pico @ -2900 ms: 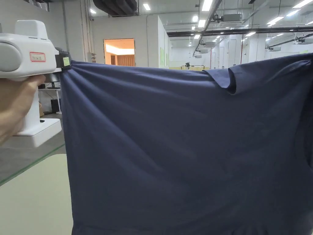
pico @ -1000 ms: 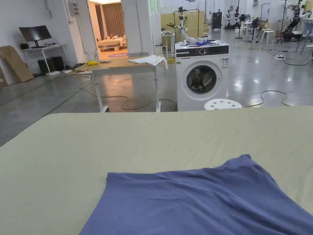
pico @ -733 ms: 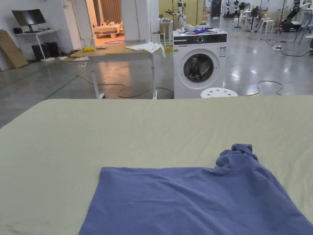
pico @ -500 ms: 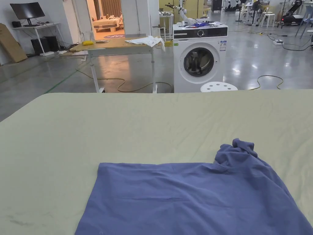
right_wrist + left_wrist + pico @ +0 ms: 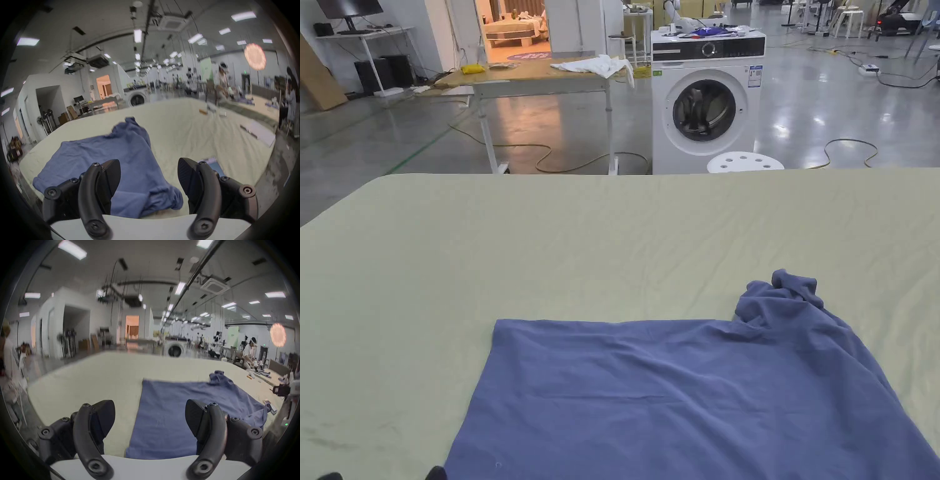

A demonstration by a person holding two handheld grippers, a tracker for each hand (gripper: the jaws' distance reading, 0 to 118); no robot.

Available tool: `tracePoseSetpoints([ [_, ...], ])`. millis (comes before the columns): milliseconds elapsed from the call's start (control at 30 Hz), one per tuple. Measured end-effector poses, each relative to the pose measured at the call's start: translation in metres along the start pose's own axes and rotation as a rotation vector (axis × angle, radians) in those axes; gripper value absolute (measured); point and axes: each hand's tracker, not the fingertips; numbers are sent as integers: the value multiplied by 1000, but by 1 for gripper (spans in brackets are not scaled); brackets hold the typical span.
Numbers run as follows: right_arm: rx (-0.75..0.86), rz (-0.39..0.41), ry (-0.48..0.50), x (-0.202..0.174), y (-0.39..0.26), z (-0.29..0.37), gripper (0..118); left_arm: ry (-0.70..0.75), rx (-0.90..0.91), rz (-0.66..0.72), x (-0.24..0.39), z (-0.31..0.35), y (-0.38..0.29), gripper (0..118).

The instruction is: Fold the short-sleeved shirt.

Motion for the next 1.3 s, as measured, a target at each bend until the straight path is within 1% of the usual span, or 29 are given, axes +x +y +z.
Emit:
tracePoseSetpoints([
  [33, 20, 34, 19, -8, 5, 5, 76, 7, 25, -27, 6, 3, 5, 88],
  [67, 32, 64, 40, -17, 9, 8, 75, 5, 37, -53, 11, 6, 8, 84],
  [100, 30, 92, 49, -24, 12, 10, 71, -15, 51, -67, 16, 10, 11, 78],
  [133, 26, 119, 53, -32, 15, 12, 56, -22, 60, -69, 20, 11, 15, 62],
  [167, 30, 133, 68, -37, 16, 13, 36, -31, 65, -68, 23, 14, 16, 48],
  [200, 34, 148, 80, -42, 18, 15, 14, -46, 73, -67, 26, 17, 18, 37],
  [233, 35, 154, 80, -47, 18, 15, 5, -58, 78, -72, 28, 20, 19, 26],
  [267, 40, 155, 88, -50, 18, 16, 4, -68, 75, -75, 28, 20, 22, 19],
  [300, 31, 154, 124, -52, 19, 16, 3, -78, 67, -81, 30, 22, 22, 6],
  [333, 22, 148, 142, -52, 19, 15, 1, -80, 65, -85, 31, 22, 21, 0],
  [367, 26, 146, 135, -54, 18, 14, 1, -75, 74, -82, 31, 24, 20, 0],
  [433, 23, 150, 150, -58, 17, 13, 1, -111, 45, -72, 28, 24, 21, 0],
  [500, 17, 160, 144, -59, 16, 10, 1, -89, 38, -72, 26, 25, 19, 0],
  [633, 3, 139, 159, -54, 12, 10, 1, -88, -43, 38, 0, 29, 14, 0],
  [667, 0, 140, 160, -53, 10, 12, 1, -74, -76, 41, -8, 27, 11, 3],
  [700, -9, 144, 161, -52, 8, 12, 1, -54, -125, 36, -15, 24, 3, 11],
  [733, -23, 147, 157, -52, 7, 11, 1, -38, -166, 40, -23, 22, -6, 11],
  [767, -40, 147, 156, -51, 5, 10, 1, -9, -202, 49, -29, 18, -17, 14],
  [800, -54, 143, 158, -50, 3, 10, 1, -22, -242, 65, -37, 13, -28, 20],
  [833, -64, 137, 159, -48, 2, 10, 1, -34, -288, 86, -44, 9, -40, 30],
  [900, -81, 124, 160, -44, 1, 8, 1, -39, -408, 137, -53, -5, -60, 42],
  [933, -88, 118, 157, -44, 0, 8, 1, -28, -436, 165, -57, -13, -69, 48],
  [967, -91, 112, 151, -43, 0, 7, 1, -34, -468, 194, -60, -20, -76, 49],
  [1033, -100, 99, 138, -41, -1, 6, 1, -39, -496, 246, -65, -34, -86, 49],
  [1100, -106, 81, 129, -40, -1, 6, 1, -28, -519, 248, -65, -48, -90, 48],
  [1133, -107, 77, 123, -39, -1, 7, 1, -24, -538, 246, -64, -52, -90, 39],
  [1200, -113, 77, 107, -37, -2, 9, 1, -40, -544, 218, -59, -53, -89, 12],
  [1233, -116, 77, 98, -35, -4, 10, 1, -64, -546, 206, -56, -54, -88, 7],
  [1300, -133, 63, 80, -29, -8, 11, 1, -52, -584, 135, -47, -59, -92, 5],
])
